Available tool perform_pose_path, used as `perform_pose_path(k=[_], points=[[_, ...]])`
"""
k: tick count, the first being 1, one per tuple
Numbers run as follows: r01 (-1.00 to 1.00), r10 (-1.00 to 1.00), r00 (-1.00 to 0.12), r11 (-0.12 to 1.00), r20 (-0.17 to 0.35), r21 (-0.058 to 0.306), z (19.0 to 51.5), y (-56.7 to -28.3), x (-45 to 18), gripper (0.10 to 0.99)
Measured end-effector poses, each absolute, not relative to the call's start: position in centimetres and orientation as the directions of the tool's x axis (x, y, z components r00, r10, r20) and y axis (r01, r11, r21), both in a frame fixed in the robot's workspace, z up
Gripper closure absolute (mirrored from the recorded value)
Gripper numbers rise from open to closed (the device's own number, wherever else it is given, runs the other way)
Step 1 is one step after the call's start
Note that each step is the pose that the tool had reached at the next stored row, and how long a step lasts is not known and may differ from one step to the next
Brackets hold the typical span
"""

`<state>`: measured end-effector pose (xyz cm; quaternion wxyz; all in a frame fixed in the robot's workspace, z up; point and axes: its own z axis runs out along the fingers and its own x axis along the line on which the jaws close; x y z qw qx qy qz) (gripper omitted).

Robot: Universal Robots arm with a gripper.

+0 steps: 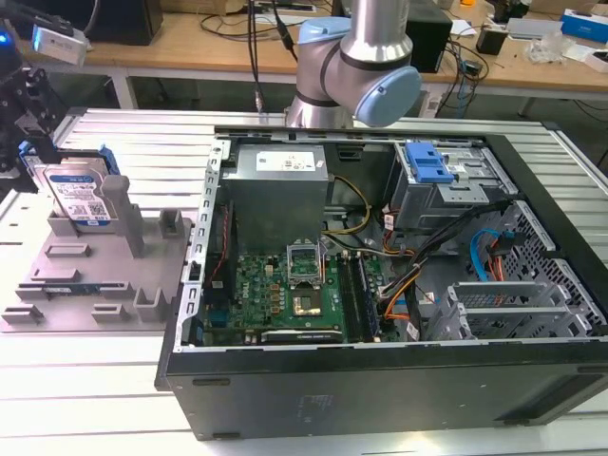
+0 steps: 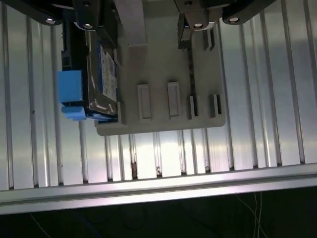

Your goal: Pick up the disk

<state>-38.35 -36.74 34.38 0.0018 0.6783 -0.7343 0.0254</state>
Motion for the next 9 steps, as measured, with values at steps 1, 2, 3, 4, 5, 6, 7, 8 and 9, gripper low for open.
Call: perform_pose_path(k=[1,2,3,4,5,6,7,8,9], points=[[-0.996,-0.996,-0.080,0.079,0.038,-0.035,34.4,-36.0,-38.4,0.482],[-0.996,-0.996,-0.080,0.078,0.038,-0.035,34.4,-35.6,-38.3,0.482],[-0.996,-0.996,-0.080,0.078,0.038,-0.035,34.3,-35.1,-38.3,0.482],[-0.996,-0.996,-0.080,0.079,0.038,-0.035,34.3,-34.3,-38.4,0.482],[-0.996,-0.996,-0.080,0.078,0.038,-0.035,34.3,-33.6,-38.3,0.482],[-0.996,-0.996,-0.080,0.078,0.040,-0.035,34.3,-33.1,-38.4,0.482],[-0.996,-0.996,-0.080,0.078,0.043,-0.035,34.3,-32.6,-38.4,0.482],[-0.996,-0.996,-0.078,0.077,0.048,-0.036,34.3,-32.2,-38.4,0.482],[-0.996,-0.996,-0.078,0.076,0.053,-0.036,34.3,-31.9,-38.5,0.482]])
